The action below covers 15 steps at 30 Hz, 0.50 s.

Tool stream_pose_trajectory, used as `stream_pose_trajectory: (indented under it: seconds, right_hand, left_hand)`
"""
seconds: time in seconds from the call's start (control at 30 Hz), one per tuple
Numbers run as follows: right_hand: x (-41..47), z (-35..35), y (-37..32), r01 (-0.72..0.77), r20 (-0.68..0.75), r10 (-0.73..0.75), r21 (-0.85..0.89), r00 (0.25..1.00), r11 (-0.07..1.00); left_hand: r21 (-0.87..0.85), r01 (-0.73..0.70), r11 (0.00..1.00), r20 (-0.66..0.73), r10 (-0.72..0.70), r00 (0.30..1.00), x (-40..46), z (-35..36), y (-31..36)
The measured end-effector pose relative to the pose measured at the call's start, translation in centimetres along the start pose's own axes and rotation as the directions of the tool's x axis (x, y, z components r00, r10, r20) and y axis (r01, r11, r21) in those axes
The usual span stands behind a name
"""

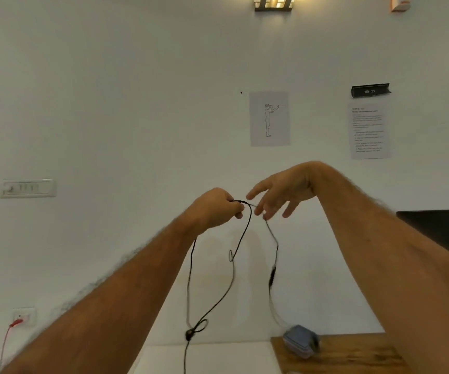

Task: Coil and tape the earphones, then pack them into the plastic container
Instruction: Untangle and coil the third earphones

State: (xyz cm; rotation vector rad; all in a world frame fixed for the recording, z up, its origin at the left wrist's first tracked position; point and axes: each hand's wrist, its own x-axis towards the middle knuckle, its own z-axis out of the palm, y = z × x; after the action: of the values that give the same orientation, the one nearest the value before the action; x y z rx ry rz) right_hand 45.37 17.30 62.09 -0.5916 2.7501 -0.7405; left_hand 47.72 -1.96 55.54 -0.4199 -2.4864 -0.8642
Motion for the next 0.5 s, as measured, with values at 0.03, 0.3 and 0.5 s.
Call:
stream_pose_trajectory:
  seconds: [0.03, 0.3, 0.5]
  right_hand:
    - [0.0, -0.2, 0.3, 0.055, 0.011, -0.055, 0.060, 0.998, 0.997]
    - [1.1, 2.1, 0.1, 0.390, -0.048, -0.398, 0.333, 0.916, 0.858]
    - [0.9, 1.9, 1.7, 0.364, -0.153, -0.332, 0.289, 0.931, 0.886]
  left_hand:
    - [0.021, 0.000, 1.000, 0.002, 0.000, 1.000, 0.2, -0.1, 0.2]
    - [0.053, -0.067, 0.996, -0.019, 0.068, 0.997, 0.8, -1.7, 1.7]
    - [0.132, -0.013, 0.991, 0.038, 0.008, 0.999, 0.4, -7.2, -0.5]
